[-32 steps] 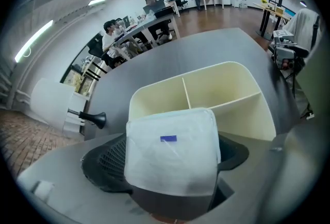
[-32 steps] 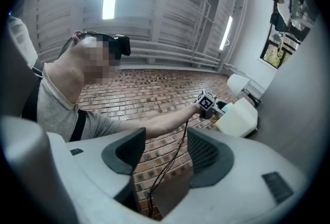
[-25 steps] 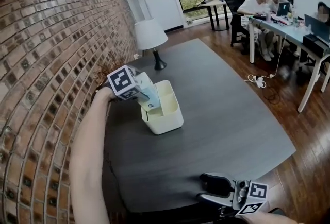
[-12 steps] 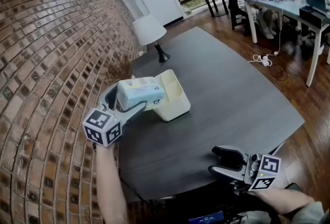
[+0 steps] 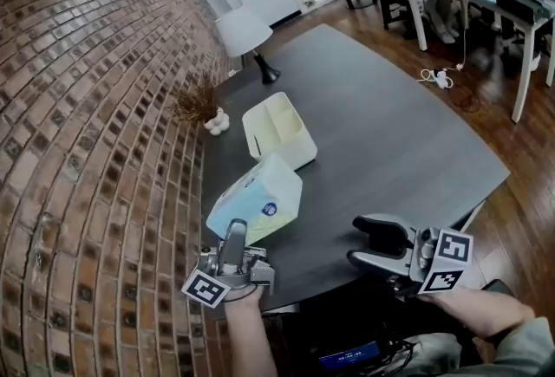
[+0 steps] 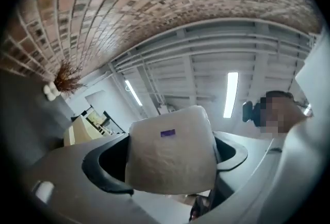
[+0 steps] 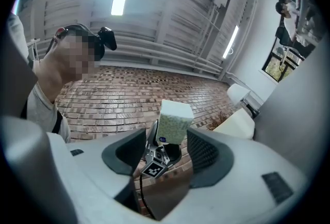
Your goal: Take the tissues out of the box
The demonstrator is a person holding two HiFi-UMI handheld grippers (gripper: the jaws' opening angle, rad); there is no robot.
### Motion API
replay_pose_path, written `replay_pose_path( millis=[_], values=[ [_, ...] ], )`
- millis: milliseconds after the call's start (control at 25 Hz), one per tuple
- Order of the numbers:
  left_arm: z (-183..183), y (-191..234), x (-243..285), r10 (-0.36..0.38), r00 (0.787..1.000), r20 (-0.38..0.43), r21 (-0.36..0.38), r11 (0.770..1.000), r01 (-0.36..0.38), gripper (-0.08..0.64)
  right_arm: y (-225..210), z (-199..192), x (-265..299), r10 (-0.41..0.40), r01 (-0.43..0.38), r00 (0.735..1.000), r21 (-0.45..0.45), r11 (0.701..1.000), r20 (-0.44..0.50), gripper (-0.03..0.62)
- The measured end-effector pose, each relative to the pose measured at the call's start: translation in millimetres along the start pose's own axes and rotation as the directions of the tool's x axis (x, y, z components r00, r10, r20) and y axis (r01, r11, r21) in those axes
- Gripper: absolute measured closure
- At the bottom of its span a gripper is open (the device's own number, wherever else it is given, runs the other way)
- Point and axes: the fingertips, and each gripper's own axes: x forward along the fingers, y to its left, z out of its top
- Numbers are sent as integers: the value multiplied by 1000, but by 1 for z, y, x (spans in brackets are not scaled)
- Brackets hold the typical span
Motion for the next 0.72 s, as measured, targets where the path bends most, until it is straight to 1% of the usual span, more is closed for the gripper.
replay_pose_path(
  millis=[80, 200, 320, 560, 720],
  values=[
    [-7, -6, -4, 3, 999, 37, -48, 999, -1, 83, 0, 0, -2, -2, 2, 1000, 10, 1000, -1, 328],
    [-13, -16, -8, 8, 997, 70, -75, 997, -3, 84, 0, 0, -2, 3, -3, 1000, 17, 1000, -1, 330],
    [-17, -29, -10, -6, 993, 114, -108, 994, 19, 84, 3, 0, -2, 16, -16, 1000, 14, 1000, -2, 330],
    [-29, -50, -18, -22, 989, 149, -151, 987, 45, 84, 15, -5, 1, 52, -52, 999, 14, 999, -15, 330],
    [-34, -53, -26, -10, 986, 166, -163, 986, 37, 84, 20, -6, 2, 67, -67, 997, 2, 998, -25, 330]
  ],
)
